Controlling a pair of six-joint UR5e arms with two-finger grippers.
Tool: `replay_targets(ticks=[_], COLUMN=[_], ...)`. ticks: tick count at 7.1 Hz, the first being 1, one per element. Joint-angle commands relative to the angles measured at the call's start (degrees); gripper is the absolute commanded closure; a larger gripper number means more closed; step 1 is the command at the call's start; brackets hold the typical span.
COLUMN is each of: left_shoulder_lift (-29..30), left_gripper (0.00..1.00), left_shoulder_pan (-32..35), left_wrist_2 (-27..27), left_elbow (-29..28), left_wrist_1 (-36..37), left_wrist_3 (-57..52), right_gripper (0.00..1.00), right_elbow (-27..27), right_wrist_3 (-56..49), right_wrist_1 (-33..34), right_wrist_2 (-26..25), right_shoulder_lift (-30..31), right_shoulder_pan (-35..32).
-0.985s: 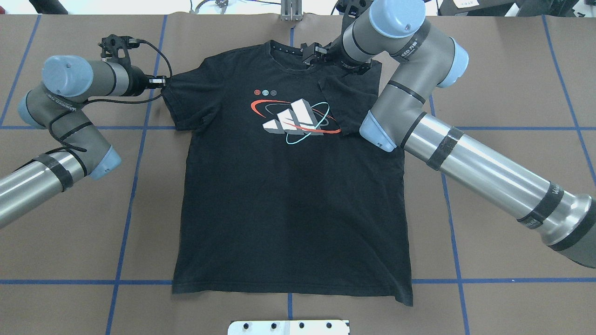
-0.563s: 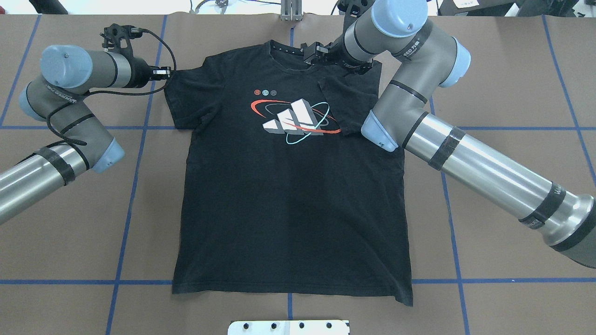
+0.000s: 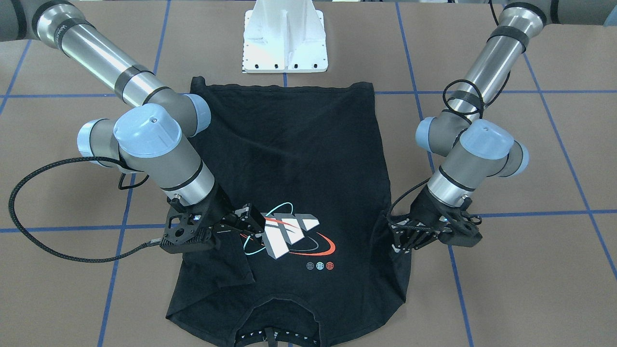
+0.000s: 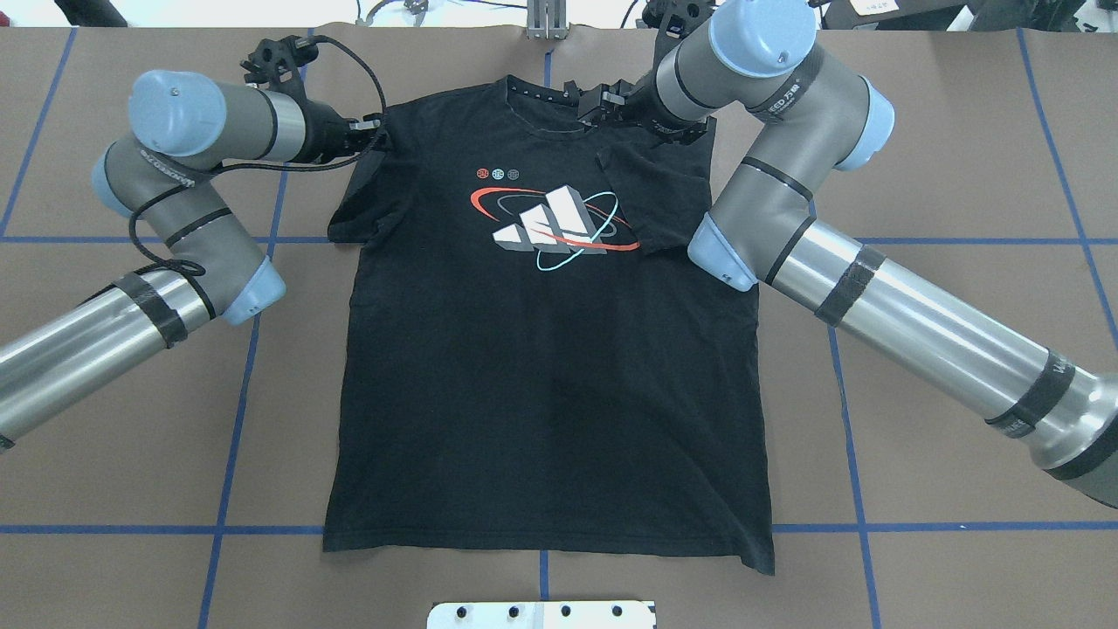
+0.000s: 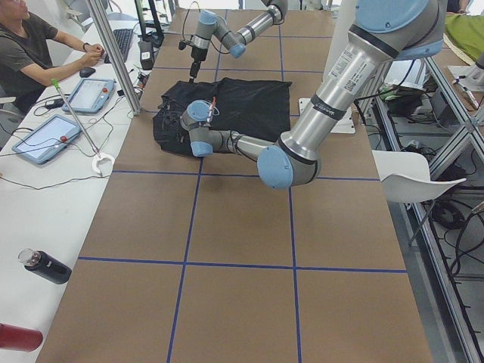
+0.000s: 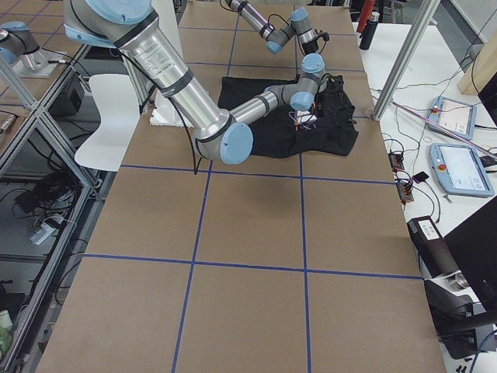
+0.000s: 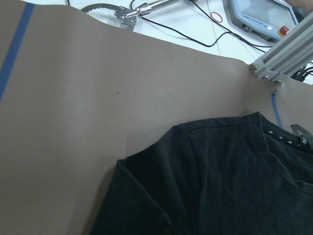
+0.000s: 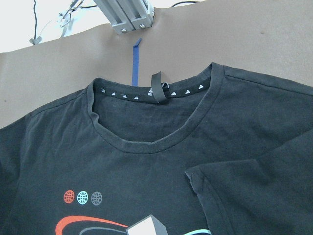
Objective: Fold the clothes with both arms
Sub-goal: 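Fold both sleeves inward toward the shirt center with both grippers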
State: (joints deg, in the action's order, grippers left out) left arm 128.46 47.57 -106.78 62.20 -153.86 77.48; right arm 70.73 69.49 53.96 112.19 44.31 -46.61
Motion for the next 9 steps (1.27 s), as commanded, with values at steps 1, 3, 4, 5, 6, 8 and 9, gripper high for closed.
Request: replay_targets(ticks=[1, 3, 4, 5, 6, 8, 9], left_shoulder_lift=[12.3, 17.8, 17.9, 17.9, 17.8, 17.9, 17.8], left_gripper=[1.00, 1.00, 1.00, 1.00, 1.00, 1.00, 0.39], left_shoulder_pan=[-4.0, -4.9, -5.6, -5.9, -5.9, -5.9, -5.8], left_wrist_2=[8.4, 9.8, 10.6, 10.7, 10.6, 10.6, 10.5], left_elbow=[-11.5, -17.0, -17.1, -17.1, -17.1, -17.0, -17.0], left_wrist_1=[0.7, 0.5, 0.4, 0.2, 0.2, -0.9, -1.4], left_wrist_3=[8.0, 8.4, 8.4, 8.5, 8.4, 8.4, 8.4], right_gripper=[0.00, 0.00, 0.00, 0.00, 0.00, 0.00, 0.00], right_elbow=[1.5, 3.1, 3.1, 3.1, 3.1, 3.1, 3.1], right_wrist_3=[-0.1, 0.0, -0.3, -0.6, -0.6, -0.6, -0.6], right_wrist_1=[-0.1, 0.0, 0.0, -0.1, -0.1, -0.1, 0.0], right_wrist_2=[1.4, 2.3, 3.0, 3.1, 3.1, 3.0, 3.0], right_shoulder_lift=[1.3, 2.3, 2.7, 3.3, 3.3, 3.5, 3.5], right_shoulder_pan=[-0.4, -0.6, -1.1, -1.4, -1.4, -1.4, -1.4])
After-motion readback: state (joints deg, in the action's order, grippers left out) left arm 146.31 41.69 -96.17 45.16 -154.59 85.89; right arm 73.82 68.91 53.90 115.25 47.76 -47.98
